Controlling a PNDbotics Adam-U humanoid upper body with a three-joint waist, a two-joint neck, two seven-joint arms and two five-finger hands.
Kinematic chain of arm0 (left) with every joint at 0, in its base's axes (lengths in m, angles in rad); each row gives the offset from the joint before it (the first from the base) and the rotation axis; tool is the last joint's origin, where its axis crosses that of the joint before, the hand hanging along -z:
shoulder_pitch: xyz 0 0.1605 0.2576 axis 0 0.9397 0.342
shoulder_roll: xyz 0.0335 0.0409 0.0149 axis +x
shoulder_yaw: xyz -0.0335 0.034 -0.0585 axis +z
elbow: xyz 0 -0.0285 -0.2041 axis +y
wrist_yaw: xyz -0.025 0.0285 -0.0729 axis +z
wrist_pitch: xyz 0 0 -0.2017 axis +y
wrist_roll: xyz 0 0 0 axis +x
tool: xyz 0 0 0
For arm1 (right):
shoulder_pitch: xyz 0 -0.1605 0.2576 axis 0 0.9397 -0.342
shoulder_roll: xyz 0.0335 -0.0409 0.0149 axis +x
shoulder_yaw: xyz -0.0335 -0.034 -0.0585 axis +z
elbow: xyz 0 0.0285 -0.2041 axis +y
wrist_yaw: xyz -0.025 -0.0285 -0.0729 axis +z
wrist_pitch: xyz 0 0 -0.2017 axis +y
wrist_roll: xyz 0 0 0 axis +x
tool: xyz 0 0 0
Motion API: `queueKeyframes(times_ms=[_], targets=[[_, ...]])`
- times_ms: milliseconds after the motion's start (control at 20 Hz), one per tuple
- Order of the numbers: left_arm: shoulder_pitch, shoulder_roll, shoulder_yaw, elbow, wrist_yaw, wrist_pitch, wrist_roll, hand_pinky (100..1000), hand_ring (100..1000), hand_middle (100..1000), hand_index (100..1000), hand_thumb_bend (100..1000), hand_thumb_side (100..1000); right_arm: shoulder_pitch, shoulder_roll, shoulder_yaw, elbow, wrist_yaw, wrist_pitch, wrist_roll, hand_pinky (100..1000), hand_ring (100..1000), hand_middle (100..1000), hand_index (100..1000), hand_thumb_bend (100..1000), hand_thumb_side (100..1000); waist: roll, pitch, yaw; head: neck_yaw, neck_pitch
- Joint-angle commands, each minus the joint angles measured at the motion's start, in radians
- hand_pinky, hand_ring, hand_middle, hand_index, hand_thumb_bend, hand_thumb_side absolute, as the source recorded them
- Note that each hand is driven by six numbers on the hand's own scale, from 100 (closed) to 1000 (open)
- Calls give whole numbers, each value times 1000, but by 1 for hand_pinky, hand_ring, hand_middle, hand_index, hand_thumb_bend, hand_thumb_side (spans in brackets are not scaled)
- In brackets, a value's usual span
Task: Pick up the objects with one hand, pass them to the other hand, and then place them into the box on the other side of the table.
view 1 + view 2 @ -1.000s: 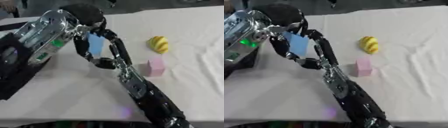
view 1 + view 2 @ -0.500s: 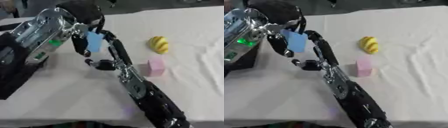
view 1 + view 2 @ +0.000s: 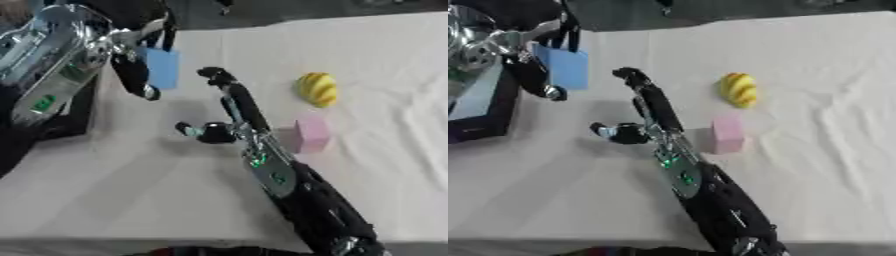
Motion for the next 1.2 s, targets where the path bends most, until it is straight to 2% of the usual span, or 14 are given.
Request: queueKeyframes(times_ms=[50,300,700,850,1000,1200], targets=[[-2,58,55,-20,24,42,36,437,434,397,467,608,100,-23,-6,4,-24,6,1,13,838,801,874,875,660,220,-2,-6,-1,3,-2],[26,117,100,-9,48,79,61,429,429,390,463,608,100,-29,-10,6,-36,5,0,23,838,800,872,873,659,222,-6,-4,-1,21,-5],[88,203,184,67,86,147,130,411,421,377,457,606,100,-41,-19,9,-62,0,4,31,837,796,866,855,669,224,-15,-1,-3,101,-31],[108,221,216,126,108,169,174,403,418,371,455,607,100,-45,-21,9,-72,-9,6,27,835,791,860,843,666,223,-18,1,-4,124,-42],[123,221,249,185,142,189,226,390,408,358,447,571,100,-48,-23,10,-84,-19,11,22,833,785,851,833,659,218,-22,3,-4,141,-49],[136,226,271,252,185,204,294,395,416,364,454,593,100,-54,-25,12,-103,-36,14,19,833,784,850,835,659,215,-26,7,-6,159,-58]])
